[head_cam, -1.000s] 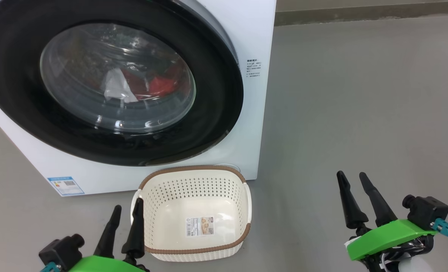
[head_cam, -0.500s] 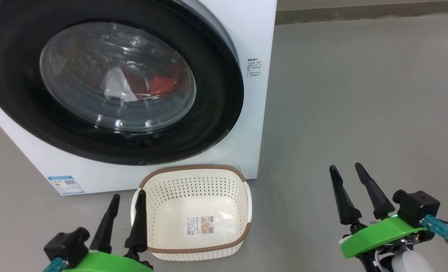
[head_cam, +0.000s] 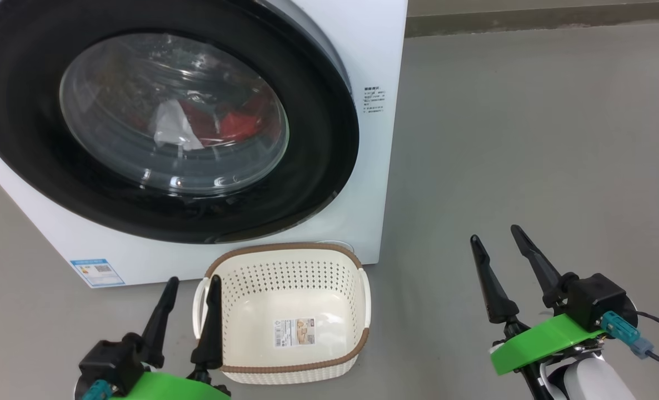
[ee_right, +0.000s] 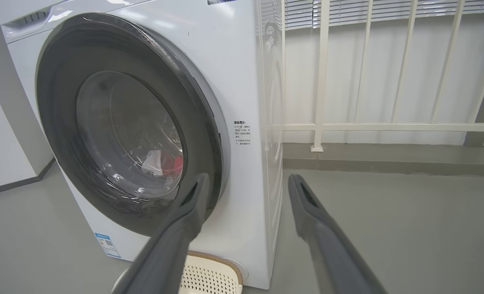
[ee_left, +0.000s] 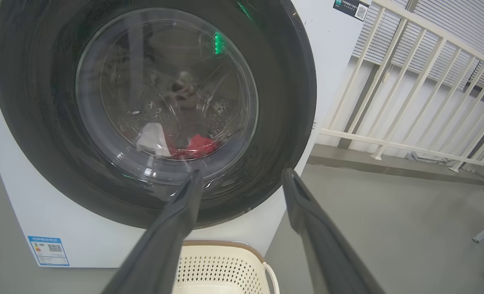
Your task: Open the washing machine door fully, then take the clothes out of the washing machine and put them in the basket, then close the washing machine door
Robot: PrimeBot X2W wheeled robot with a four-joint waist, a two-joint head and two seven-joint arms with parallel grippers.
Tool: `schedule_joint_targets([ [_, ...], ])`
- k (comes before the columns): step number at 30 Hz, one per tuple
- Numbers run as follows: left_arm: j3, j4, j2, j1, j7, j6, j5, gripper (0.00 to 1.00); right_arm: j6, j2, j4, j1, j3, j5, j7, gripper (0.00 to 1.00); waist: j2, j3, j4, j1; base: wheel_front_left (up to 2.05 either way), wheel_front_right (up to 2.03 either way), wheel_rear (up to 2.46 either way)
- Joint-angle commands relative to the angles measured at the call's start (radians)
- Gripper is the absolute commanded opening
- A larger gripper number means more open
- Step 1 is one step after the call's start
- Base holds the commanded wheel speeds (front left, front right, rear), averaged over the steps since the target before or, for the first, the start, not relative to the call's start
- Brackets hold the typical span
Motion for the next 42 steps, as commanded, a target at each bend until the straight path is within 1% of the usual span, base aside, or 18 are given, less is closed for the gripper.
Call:
schedule_joint_targets([
  [1, 0.023, -0.034, 0.014, -0.049, -0.017, 0.006, 0.034, 1.00, 0.000, -0.010, -0.029, -0.044, 0.028, -0.034, -0.018, 1.00, 0.0000, -0.001, 0.000, 0.0000, 0.00, 0.00, 0.00],
  [7, 0.017, -0.041, 0.015, -0.051, -0.034, 0.010, 0.097, 1.00, 0.000, -0.011, -0.034, -0.050, 0.040, -0.099, -0.035, 1.00, 0.0000, -0.004, -0.002, 0.0000, 0.00, 0.00, 0.00],
  [25, 0.014, -0.036, 0.015, -0.047, -0.034, 0.009, 0.097, 1.00, 0.000, -0.015, -0.022, -0.048, 0.049, -0.081, -0.035, 1.00, 0.0000, -0.009, 0.001, 0.0000, 0.00, 0.00, 0.00],
  [26, 0.013, -0.037, 0.015, -0.047, -0.034, 0.009, 0.096, 1.00, 0.000, -0.015, -0.015, -0.048, 0.050, -0.072, -0.035, 0.79, 0.0000, -0.009, 0.002, 0.0000, 0.00, 0.00, 0.00],
  [27, 0.012, -0.037, 0.015, -0.046, -0.034, 0.008, 0.096, 1.00, 0.000, -0.015, -0.008, -0.049, 0.054, -0.061, -0.035, 0.28, 0.0000, -0.009, 0.003, 0.0000, 0.00, 0.00, 0.00],
  [28, 0.010, -0.037, 0.015, -0.046, -0.034, 0.008, 0.095, 1.00, 0.000, -0.015, -0.003, -0.051, 0.057, -0.050, -0.035, 0.00, 0.0000, -0.009, 0.004, 0.0000, 0.00, 0.00, 0.00],
  [35, -0.003, -0.034, 0.015, -0.051, -0.034, 0.009, 0.095, 1.00, 0.000, -0.023, 0.039, -0.087, 0.087, 0.045, -0.035, 0.00, 0.0000, 0.009, 0.007, 0.0000, 0.00, 0.00, 0.00],
  [36, -0.006, -0.037, 0.015, -0.054, -0.034, 0.010, 0.095, 1.00, 0.000, -0.024, 0.050, -0.096, 0.093, 0.068, -0.035, 0.00, 0.0000, 0.015, 0.007, 0.0000, 0.00, 0.00, 0.00],
  [39, -0.014, -0.050, 0.015, -0.064, -0.034, 0.011, 0.091, 1.00, 0.000, -0.027, 0.090, -0.127, 0.114, 0.188, -0.035, 0.00, 0.0000, 0.040, 0.009, 0.0000, 0.00, 0.00, 0.00],
  [40, -0.014, -0.050, 0.015, -0.064, -0.034, 0.011, 0.091, 1.00, 0.000, -0.027, 0.090, -0.127, 0.114, 0.188, -0.035, 0.00, 0.0000, 0.040, 0.009, 0.0000, 0.00, 0.00, 0.00],
  [42, -0.020, -0.061, 0.015, -0.073, -0.034, 0.013, 0.089, 1.00, 0.000, -0.033, 0.114, -0.158, 0.120, 0.272, -0.035, 0.00, 0.0000, 0.059, 0.013, 0.0000, 0.00, 0.00, 0.00],
])
